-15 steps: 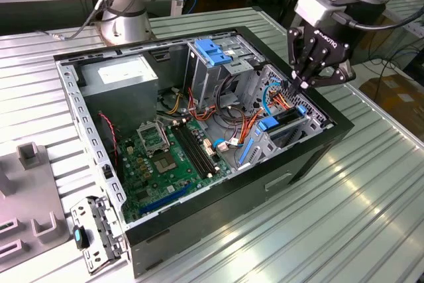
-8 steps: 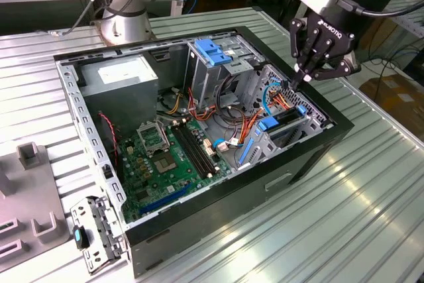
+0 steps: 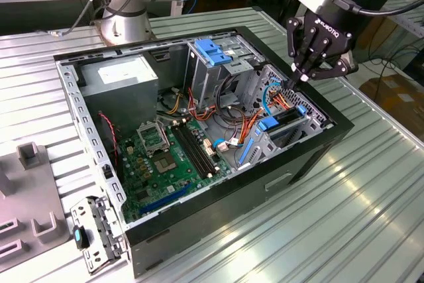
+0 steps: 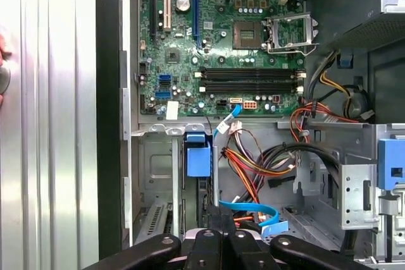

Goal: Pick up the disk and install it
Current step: 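Insert the second disk wire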

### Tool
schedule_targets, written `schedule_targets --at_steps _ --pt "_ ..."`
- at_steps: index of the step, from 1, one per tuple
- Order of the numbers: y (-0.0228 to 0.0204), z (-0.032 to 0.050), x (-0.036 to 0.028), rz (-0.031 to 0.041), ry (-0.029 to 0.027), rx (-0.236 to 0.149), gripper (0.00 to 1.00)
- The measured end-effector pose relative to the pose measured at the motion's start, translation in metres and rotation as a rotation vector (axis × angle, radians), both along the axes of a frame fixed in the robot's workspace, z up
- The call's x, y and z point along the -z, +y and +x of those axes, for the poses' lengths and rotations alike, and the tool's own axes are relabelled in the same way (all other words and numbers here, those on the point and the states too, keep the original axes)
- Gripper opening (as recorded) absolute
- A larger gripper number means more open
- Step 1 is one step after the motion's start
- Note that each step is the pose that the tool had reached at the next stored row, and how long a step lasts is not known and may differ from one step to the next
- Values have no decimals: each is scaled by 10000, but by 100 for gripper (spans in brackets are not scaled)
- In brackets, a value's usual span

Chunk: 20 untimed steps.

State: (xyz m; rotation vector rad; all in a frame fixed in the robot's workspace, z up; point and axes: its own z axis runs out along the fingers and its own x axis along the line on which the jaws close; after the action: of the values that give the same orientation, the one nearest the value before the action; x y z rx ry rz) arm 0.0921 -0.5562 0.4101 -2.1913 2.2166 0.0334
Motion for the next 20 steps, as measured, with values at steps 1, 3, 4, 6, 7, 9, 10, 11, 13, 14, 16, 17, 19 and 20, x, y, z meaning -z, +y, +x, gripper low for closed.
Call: schedule_targets --at_steps 1,3,4,6,7,9,10,11,13,14,16,17,19,20 --pt "0 -1 -14 -1 0 0 11" --pt "1 -2 -31 2 0 0 11" --pt "5 -2 -34 3 0 1 11" --pt "32 -2 -38 2 0 1 11" --pt "50 -2 -38 2 0 0 11" --pt "65 -2 -38 1 0 0 11" --pt "76 -2 -38 1 0 0 11" --pt "86 -2 -38 1 1 0 11" --pt "91 2 -35 3 1 1 11" --pt "100 12 -35 -3 6 3 11" --pt "128 46 -21 -8 22 28 11" --pt "136 69 -12 -9 34 47 11" --pt "150 95 2 -78 47 89 11" --pt "156 98 5 -165 49 100 11"
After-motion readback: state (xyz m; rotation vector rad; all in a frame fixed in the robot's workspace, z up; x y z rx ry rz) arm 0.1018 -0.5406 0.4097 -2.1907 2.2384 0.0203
